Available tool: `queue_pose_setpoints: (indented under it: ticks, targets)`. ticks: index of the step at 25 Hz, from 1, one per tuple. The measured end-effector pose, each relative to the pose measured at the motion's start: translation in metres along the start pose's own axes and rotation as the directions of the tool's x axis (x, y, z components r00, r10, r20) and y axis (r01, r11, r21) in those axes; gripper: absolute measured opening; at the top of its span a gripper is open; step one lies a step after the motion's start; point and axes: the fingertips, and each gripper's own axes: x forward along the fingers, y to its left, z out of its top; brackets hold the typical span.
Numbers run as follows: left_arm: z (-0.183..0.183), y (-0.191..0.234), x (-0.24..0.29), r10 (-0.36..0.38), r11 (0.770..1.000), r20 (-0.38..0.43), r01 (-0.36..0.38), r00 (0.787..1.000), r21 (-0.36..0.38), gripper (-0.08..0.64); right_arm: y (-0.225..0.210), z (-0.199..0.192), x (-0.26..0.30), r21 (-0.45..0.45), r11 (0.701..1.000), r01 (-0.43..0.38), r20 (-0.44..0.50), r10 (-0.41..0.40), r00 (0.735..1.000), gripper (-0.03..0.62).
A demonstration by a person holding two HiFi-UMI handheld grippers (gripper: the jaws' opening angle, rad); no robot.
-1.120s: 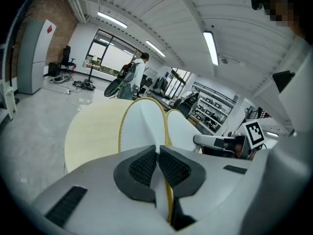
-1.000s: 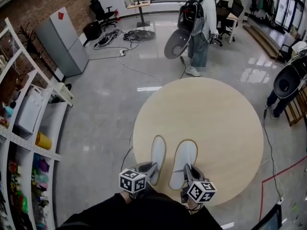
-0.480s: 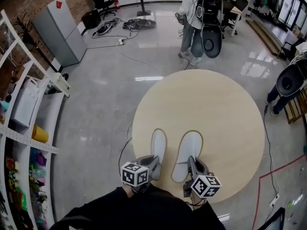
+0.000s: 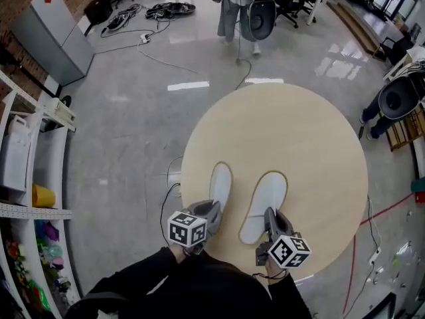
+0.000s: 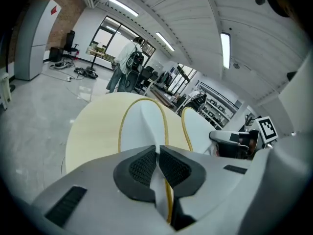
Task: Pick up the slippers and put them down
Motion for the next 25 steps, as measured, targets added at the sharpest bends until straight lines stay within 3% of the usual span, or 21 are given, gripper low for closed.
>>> queue_pose_setpoints:
  ticks: [6, 11, 21, 25]
  targets:
    - [0.035, 0.070, 0.016, 0.015, 0.998, -0.008, -0.016, 1.000, -0.068, 0.034, 0.018, 0.004, 0.068, 0.005, 0.999, 0.035, -0.054, -0.035, 0.998, 0.031]
    - [0.058, 0.121, 0.040, -0.005, 0.998, -0.057, 0.001, 0.998, -0.067, 0.034, 0.024, 0.007, 0.125, 0.030, 0.996, 0.085, -0.078, -0.083, 0.994, 0.031]
    - [0.093, 0.164, 0.065, 0.016, 0.998, -0.073, -0.020, 0.997, -0.054, 0.034, 0.038, 0.004, 0.216, 0.005, 0.999, 0.045, -0.174, -0.043, 0.984, 0.031]
    - [0.096, 0.186, 0.080, 0.015, 0.999, -0.108, -0.019, 0.994, -0.044, 0.034, 0.032, -0.006, 0.250, 0.024, 0.998, 0.063, -0.190, -0.057, 0.980, 0.031]
